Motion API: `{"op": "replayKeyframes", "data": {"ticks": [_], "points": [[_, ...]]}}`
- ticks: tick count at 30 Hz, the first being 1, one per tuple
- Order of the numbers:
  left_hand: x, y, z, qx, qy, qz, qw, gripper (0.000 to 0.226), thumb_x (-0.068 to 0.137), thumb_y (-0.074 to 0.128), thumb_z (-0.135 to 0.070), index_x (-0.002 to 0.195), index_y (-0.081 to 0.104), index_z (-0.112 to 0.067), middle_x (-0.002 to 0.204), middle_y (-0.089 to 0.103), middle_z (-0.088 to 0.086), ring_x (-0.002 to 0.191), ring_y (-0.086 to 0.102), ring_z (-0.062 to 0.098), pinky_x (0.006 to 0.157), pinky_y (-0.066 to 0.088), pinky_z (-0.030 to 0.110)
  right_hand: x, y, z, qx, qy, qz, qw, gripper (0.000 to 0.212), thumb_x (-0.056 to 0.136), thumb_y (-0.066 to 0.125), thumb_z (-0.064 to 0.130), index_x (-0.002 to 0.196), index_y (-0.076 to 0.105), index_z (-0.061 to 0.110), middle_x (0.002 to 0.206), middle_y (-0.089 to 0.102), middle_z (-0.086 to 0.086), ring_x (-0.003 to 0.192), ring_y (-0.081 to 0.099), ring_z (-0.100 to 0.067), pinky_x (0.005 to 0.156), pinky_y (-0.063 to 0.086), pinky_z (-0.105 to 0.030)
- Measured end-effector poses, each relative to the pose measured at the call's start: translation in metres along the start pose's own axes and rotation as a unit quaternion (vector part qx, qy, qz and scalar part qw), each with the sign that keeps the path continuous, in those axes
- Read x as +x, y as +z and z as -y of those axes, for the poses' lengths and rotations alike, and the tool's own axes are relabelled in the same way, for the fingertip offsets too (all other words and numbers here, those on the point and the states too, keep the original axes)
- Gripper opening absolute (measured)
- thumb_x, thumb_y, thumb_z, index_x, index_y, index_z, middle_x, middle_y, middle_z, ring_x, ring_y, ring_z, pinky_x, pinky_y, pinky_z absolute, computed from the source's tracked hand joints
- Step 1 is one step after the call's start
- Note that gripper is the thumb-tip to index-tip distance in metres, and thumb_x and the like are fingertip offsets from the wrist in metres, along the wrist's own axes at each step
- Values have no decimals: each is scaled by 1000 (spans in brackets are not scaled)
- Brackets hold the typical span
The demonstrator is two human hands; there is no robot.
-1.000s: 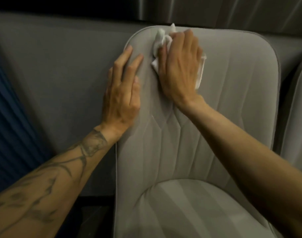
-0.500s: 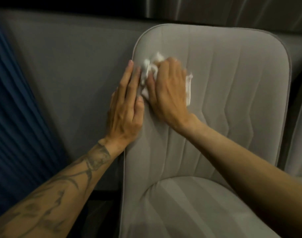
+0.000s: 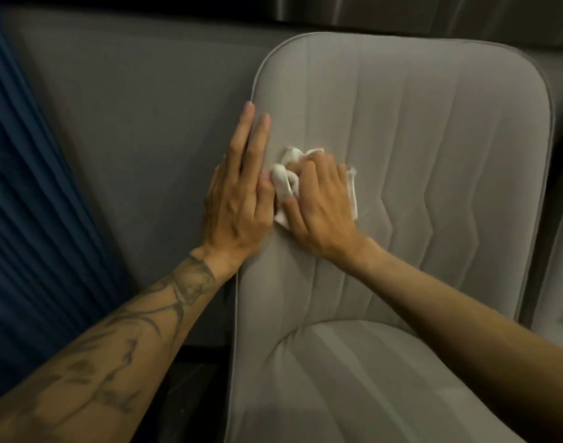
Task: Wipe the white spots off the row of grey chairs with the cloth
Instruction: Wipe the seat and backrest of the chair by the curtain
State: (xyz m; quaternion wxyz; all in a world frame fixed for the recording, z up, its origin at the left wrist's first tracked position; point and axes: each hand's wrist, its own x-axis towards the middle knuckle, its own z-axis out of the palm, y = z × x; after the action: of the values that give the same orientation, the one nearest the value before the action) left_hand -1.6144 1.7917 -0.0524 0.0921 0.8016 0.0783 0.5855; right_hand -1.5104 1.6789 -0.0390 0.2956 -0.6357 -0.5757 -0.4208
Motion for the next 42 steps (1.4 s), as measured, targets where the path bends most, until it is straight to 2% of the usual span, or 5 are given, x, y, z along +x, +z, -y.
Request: {"op": "replayKeyframes", "data": {"ticks": [8, 13, 24, 33, 42], "points": [[1, 1, -2, 18, 3, -2, 1000, 58, 109, 28, -28, 163, 30, -7, 172, 22, 17, 153, 12, -11, 116, 23, 10, 63, 5, -18, -33, 151, -146, 977, 27, 103, 43, 31, 104, 59, 8, 98, 57, -13, 88, 52, -29, 80, 42, -46], [2, 0, -2, 8, -4, 1, 1000, 58, 109, 30, -26, 164, 29, -8, 173, 20, 14, 153, 13, -11, 116, 28, 15, -34, 7, 17, 32, 45, -5, 998, 34, 101, 42, 30, 97, 64, 4, 93, 58, -16, 83, 52, -30, 76, 41, -44], [2, 3, 1, 1, 12, -3, 1000, 58, 111, 26, -30, 164, 28, -8, 173, 20, 14, 155, 16, -5, 115, 41, 31, -52, 19, 15, 16, 51, -9, 999, 29, 101, 43, 30, 103, 61, 6, 96, 58, -15, 88, 49, -29, 78, 35, -43], [1, 1, -2, 12, 8, -11, 1000, 57, 109, 29, -26, 162, 32, -5, 172, 23, 19, 154, 14, -8, 116, 28, 14, 44, 7, -23, -71, 131, -112, 982, 32, 102, 40, 34, 102, 59, 9, 98, 58, -12, 88, 52, -28, 79, 33, -40], [2, 0, -2, 3, 16, -14, 1000, 56, 109, 30, -21, 160, 32, 2, 169, 23, 25, 151, 11, -15, 115, 24, 9, -23, 14, -2, -23, 66, -11, 997, 29, 99, 47, 31, 99, 60, 6, 94, 57, -16, 85, 52, -30, 76, 33, -42]]}}
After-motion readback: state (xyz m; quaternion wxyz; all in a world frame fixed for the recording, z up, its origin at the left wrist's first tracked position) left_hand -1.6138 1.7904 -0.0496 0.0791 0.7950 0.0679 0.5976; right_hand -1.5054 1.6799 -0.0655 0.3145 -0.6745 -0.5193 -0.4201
